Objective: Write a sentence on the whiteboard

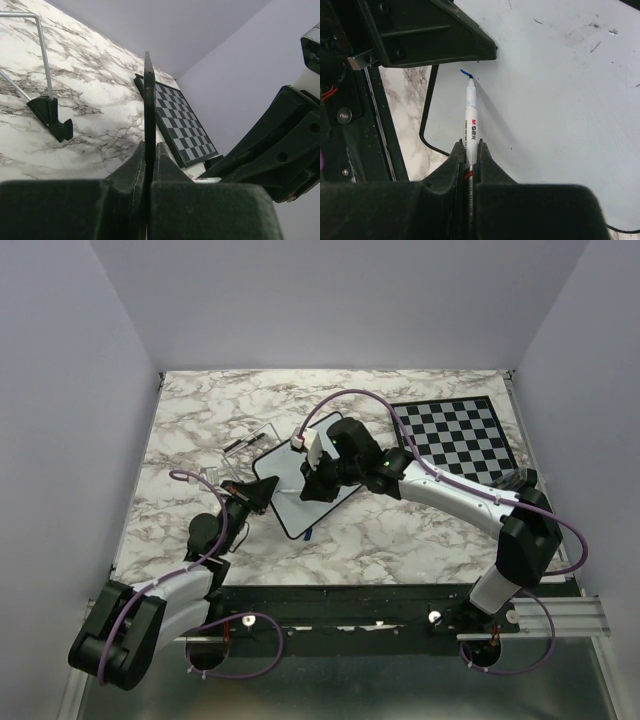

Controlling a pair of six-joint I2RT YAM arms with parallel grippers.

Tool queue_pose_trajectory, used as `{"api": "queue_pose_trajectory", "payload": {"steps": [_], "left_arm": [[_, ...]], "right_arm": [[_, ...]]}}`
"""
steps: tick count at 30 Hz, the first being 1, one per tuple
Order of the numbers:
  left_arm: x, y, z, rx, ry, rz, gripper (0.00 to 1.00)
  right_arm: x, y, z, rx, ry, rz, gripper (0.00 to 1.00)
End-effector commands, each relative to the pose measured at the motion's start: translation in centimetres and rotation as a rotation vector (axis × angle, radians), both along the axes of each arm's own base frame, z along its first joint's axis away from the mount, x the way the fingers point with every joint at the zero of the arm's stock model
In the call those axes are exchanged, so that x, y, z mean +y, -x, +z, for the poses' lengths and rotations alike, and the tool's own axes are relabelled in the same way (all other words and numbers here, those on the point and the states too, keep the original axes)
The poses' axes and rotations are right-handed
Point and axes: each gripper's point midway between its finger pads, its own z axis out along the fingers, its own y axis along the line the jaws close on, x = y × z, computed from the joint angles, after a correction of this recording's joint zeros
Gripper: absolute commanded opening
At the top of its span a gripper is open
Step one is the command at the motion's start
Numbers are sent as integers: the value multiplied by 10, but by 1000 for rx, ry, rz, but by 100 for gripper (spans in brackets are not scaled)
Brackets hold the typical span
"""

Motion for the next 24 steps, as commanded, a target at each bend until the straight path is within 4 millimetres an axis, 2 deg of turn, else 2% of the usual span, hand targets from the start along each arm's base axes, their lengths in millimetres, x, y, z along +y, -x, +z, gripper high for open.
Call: {"api": "queue_pose_trajectory", "payload": {"steps": [1,8,18,24], "left_arm": [[6,19,13,-87,52,0,0],[5,19,12,-88,48,-9,0],[1,20,16,-101,65,-31,0],[2,21,17,-109,63,-30,0]], "right_arm": [[-1,-12,0,-33,15,-72,1],[2,-12,-1,-15,10,-77,0],[16,11,2,52,-37,47,1],[18,20,-5,63,-16,92,1]]}}
